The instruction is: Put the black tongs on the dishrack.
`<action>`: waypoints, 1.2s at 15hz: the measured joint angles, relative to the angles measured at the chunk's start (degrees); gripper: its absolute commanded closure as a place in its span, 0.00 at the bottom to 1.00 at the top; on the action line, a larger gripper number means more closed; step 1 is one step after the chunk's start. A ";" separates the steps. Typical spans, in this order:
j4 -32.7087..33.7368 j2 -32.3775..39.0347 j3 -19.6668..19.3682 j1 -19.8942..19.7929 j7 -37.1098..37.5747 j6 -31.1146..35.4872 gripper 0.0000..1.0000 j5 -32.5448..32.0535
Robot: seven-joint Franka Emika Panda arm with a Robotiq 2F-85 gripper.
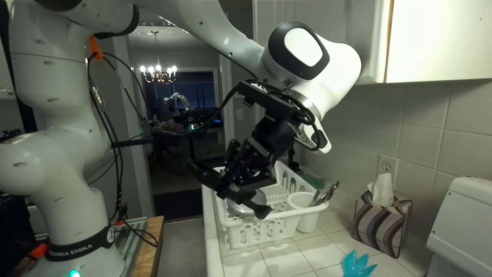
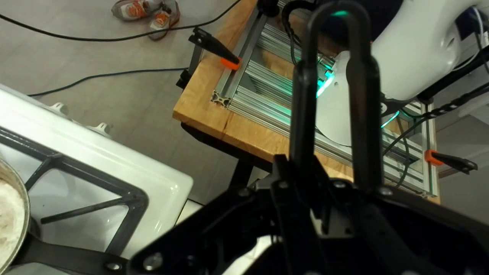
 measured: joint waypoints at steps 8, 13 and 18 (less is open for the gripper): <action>-1.34 -0.20 1.29 0.32 5.15 0.41 0.97 -1.07; -5.17 -0.86 3.62 2.20 11.91 5.09 0.97 -1.03; -10.36 -3.68 4.05 2.99 18.70 10.67 0.97 -1.02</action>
